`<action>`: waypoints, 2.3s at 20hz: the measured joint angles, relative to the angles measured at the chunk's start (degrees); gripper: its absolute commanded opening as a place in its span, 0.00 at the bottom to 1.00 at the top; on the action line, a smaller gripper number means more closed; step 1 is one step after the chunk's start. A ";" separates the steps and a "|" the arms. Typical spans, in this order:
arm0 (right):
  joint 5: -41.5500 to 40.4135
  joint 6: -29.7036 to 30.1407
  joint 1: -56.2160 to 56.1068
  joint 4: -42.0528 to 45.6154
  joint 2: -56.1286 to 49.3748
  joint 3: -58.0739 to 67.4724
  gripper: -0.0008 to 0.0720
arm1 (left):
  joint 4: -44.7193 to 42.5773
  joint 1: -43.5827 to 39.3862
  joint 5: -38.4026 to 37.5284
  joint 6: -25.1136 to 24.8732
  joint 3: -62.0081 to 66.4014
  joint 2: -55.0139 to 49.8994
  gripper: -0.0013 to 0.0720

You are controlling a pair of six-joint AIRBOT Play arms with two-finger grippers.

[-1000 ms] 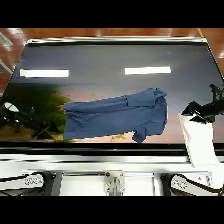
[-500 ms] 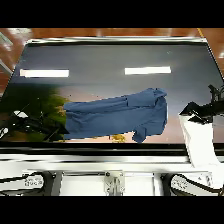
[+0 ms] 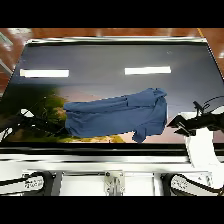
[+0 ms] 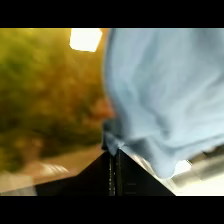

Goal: Fold the shirts.

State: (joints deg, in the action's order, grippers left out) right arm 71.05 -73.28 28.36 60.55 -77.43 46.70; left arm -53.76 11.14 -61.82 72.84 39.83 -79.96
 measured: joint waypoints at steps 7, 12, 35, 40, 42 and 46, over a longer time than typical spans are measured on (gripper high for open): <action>-10.23 3.41 -0.11 -8.55 -0.59 -8.13 0.82 | 0.83 -0.31 -0.70 -0.17 0.00 7.04 0.08; -15.02 4.87 -5.11 -11.74 -3.80 -8.96 0.10 | 0.76 -0.33 0.44 0.04 0.48 8.66 0.08; -19.26 -5.31 -7.85 -0.79 44.57 54.82 0.10 | -20.24 1.51 -5.62 11.08 72.08 42.36 0.08; -5.22 -6.82 -7.87 4.87 38.77 55.58 0.10 | -25.99 1.53 -14.71 12.13 65.42 41.55 0.08; 2.23 -7.56 -7.91 5.86 33.05 54.86 0.09 | -26.88 1.51 -16.20 12.61 58.84 39.41 0.08; 6.34 -8.83 -10.71 7.34 18.67 50.66 0.09 | -27.28 1.51 -14.60 14.03 46.16 30.75 0.08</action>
State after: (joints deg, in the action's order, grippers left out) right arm 77.38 -82.11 17.65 67.90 -58.76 97.36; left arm -81.03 12.64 -76.42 86.87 86.00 -49.21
